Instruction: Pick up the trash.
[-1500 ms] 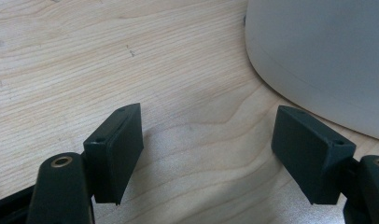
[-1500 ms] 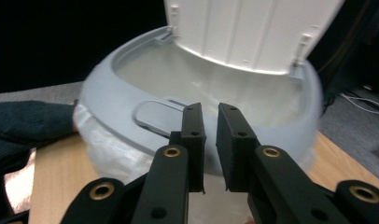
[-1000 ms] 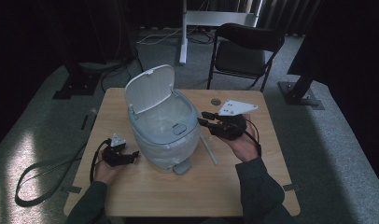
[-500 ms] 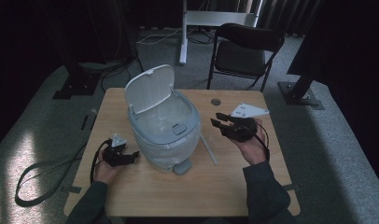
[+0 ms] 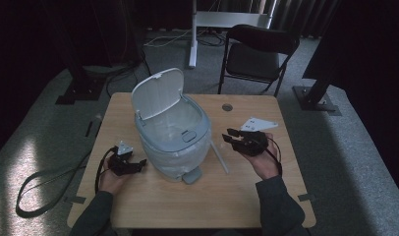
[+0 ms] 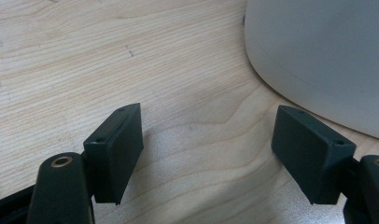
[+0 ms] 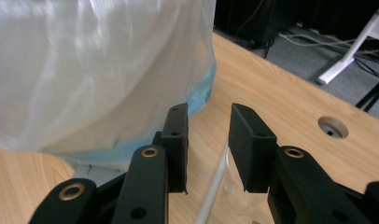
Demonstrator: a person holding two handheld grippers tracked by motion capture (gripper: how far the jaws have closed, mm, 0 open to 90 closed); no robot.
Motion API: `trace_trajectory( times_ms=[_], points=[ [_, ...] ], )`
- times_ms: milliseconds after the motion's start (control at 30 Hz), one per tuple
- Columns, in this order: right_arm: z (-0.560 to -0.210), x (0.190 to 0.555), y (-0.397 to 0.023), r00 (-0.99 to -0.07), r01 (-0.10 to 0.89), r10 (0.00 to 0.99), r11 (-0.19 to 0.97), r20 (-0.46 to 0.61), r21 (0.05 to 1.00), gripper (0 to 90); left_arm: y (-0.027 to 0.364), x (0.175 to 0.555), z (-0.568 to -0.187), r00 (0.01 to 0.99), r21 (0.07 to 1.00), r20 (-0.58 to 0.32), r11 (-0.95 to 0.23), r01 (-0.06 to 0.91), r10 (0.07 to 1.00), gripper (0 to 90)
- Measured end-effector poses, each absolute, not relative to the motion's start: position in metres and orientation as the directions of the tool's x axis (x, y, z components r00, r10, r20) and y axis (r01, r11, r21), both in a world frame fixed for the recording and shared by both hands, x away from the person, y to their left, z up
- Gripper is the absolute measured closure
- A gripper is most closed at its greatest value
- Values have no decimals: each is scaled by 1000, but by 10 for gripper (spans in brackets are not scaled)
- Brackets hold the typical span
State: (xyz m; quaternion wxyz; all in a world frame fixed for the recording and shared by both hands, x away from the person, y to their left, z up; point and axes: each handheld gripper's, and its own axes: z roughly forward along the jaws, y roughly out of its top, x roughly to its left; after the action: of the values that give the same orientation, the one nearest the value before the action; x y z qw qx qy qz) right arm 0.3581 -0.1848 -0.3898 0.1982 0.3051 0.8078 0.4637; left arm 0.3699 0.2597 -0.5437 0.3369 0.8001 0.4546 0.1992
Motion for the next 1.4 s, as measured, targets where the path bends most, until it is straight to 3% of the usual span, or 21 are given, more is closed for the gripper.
trace_trajectory(
  times_ms=[1033,1400],
  points=[
    [-449,364,-180,-720,418,694,449,-14,789,704,259,370,-544,504,721,13,-357,594,864,252],
    [-477,369,-171,-720,483,694,515,-14,708,714,259,370,-544,504,721,13,-357,594,864,252]
  ],
)
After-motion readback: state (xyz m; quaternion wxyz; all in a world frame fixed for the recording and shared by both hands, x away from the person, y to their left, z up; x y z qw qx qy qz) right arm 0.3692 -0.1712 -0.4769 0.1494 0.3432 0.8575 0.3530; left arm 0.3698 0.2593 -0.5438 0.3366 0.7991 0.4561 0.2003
